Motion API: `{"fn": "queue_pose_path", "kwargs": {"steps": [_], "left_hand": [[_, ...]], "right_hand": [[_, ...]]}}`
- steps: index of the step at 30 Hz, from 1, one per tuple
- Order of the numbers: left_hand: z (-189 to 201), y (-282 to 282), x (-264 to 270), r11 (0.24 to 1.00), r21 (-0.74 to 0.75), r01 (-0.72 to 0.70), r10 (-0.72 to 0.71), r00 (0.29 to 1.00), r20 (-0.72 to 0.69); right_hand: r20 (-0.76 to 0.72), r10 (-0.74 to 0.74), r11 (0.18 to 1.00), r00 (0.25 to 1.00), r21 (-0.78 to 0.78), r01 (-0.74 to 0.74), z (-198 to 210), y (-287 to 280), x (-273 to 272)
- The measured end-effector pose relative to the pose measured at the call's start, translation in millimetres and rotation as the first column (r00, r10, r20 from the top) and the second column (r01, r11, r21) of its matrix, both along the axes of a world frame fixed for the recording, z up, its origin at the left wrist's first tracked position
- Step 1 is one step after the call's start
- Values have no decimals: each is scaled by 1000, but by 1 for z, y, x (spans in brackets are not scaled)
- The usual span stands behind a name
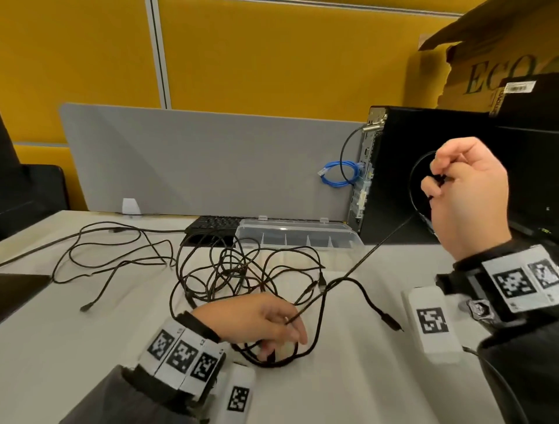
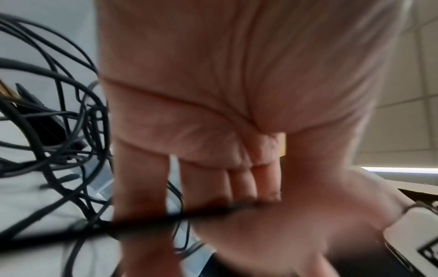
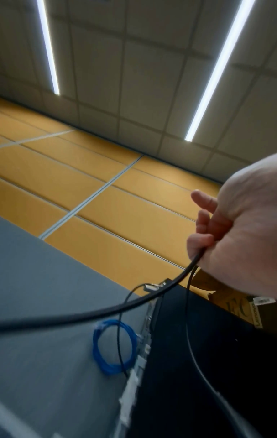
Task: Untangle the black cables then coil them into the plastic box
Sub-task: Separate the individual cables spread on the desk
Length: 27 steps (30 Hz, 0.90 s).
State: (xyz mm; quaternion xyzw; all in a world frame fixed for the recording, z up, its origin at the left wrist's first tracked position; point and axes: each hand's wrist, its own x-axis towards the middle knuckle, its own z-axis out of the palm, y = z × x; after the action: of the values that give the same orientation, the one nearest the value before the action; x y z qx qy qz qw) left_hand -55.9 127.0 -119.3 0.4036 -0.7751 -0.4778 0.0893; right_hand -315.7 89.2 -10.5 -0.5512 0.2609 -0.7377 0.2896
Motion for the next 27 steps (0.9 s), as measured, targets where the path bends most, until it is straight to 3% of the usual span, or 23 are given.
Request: {"fn": "queue_pose_path", "kwargs": {"steps": [2, 3, 4, 6, 7, 8, 9, 11, 13, 15, 18, 23, 25, 27], "left_hand": [[3, -1, 4, 992, -27, -122, 117, 984, -131], [4, -3, 6, 981, -22, -191, 182, 960, -212], [4, -4, 8, 968, -8, -249, 236, 927, -291], [5, -5, 9, 949, 3, -317, 290, 866, -408], [5, -5, 9, 942, -11, -337, 297, 844, -446], [5, -5, 7, 934, -29, -355, 300, 829, -473], [4, -5, 6, 927, -46, -373, 304, 816, -491], [3, -6, 5, 912, -57, -407, 320, 790, -522], [3, -7, 8, 897, -56, -439, 343, 768, -541], [4, -9, 14, 874, -51, -484, 380, 743, -551], [5, -10, 22, 848, -52, -527, 419, 729, -541], [0, -15, 32, 802, -27, -597, 536, 739, -409], [-3, -20, 38, 720, -50, -693, 619, 672, -407], [-6, -25, 48, 619, -41, -784, 697, 573, -432]], "right_hand": [[-161, -138, 988, 977, 52, 148, -6, -3, -10], [-347, -218, 964, 912, 71, 257, -9, -5, -14], [-576, -249, 930, 779, 83, 359, -15, -9, -16], [-925, -70, 882, 372, 117, 457, -30, -10, -15], [-984, 50, 876, 168, 124, 465, -38, -7, -11], [-992, 123, 887, 22, 120, 446, -44, -3, -6], [-984, 178, 901, -23, 154, 406, -50, 1, 0], [-955, 296, 921, 7, 287, 264, -57, 13, 17], [-913, 406, 907, -37, 397, 138, -65, 20, 30], [-897, 432, 901, -86, 426, 86, -70, 19, 31], [-908, 415, 906, -52, 407, 114, -69, 10, 17], [-959, 41, 933, 282, 138, 332, -53, -6, -15], [-901, -3, 926, 434, 161, 341, -45, -6, -24], [-804, 76, 920, 590, 285, 270, -43, -2, -30]]}}
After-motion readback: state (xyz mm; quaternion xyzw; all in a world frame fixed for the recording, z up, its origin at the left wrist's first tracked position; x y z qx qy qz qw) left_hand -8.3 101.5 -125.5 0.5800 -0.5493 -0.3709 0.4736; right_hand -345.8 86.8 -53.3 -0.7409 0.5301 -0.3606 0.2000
